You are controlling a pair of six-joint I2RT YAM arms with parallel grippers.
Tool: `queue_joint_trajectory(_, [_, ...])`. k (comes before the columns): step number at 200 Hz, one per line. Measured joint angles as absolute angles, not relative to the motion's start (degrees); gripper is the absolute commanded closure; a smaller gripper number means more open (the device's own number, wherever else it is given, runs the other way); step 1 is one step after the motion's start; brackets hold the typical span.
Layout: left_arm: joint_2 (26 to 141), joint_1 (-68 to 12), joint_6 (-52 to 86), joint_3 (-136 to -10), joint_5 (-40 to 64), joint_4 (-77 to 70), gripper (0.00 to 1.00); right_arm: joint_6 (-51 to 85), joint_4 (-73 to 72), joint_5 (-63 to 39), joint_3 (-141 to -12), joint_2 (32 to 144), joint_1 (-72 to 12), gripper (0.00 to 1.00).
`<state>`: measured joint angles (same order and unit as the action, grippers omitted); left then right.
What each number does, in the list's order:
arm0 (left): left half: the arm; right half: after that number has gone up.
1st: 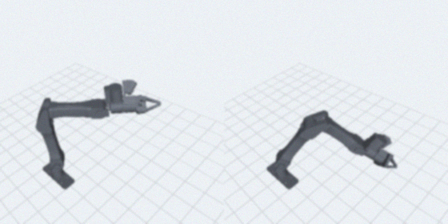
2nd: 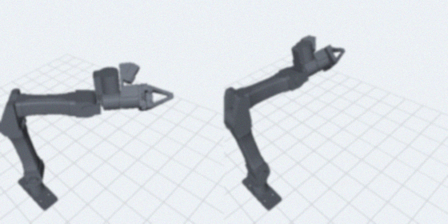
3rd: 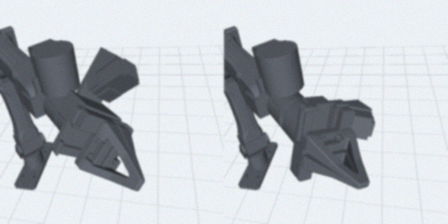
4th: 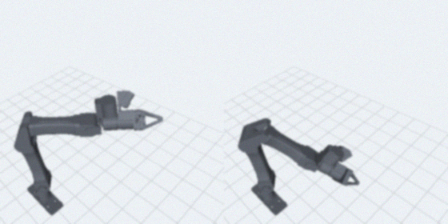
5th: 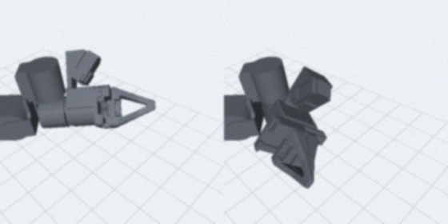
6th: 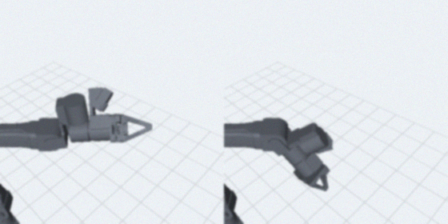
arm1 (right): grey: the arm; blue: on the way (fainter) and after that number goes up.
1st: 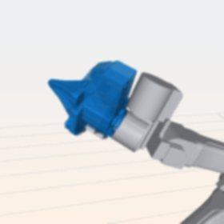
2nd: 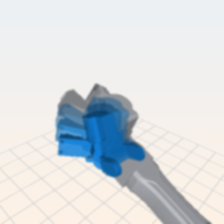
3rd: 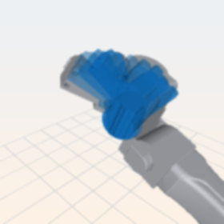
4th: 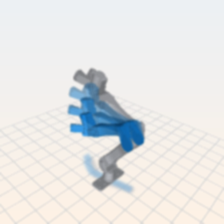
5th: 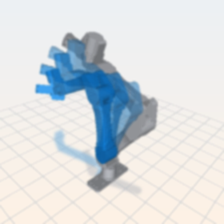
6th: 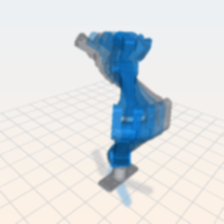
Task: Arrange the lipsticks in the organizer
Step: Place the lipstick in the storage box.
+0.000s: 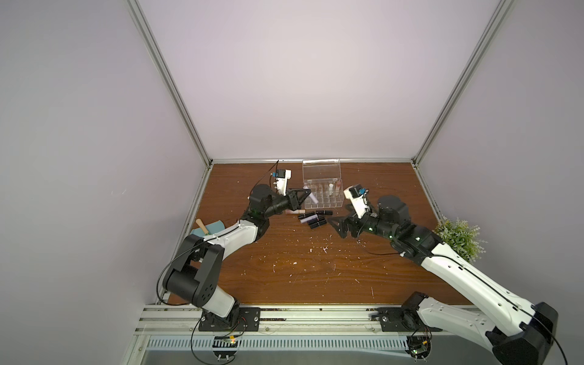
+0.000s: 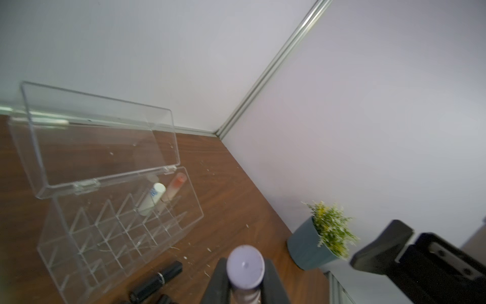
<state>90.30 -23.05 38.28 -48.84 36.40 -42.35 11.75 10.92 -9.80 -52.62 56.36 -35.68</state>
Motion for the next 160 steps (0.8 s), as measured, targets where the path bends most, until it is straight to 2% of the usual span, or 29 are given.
queue_joint_trajectory(31, [97.54, -23.97, 34.22, -56.21, 30.87, -38.54, 0.91, 13.93, 10.04, -10.52, -50.04, 53.32, -30.44, 0.01])
queue_joint_trajectory(90, [108.88, -29.95, 23.86, -73.14, 19.7, -30.37, 0.91, 15.25, 10.37, -11.49, -48.77, 51.68, -27.99, 0.01])
queue_joint_trajectory(160, [114.5, -35.31, 12.05, -79.11, 8.23, -25.65, 0.89, 16.21, 10.57, -12.64, -48.8, 44.58, -23.86, 0.02])
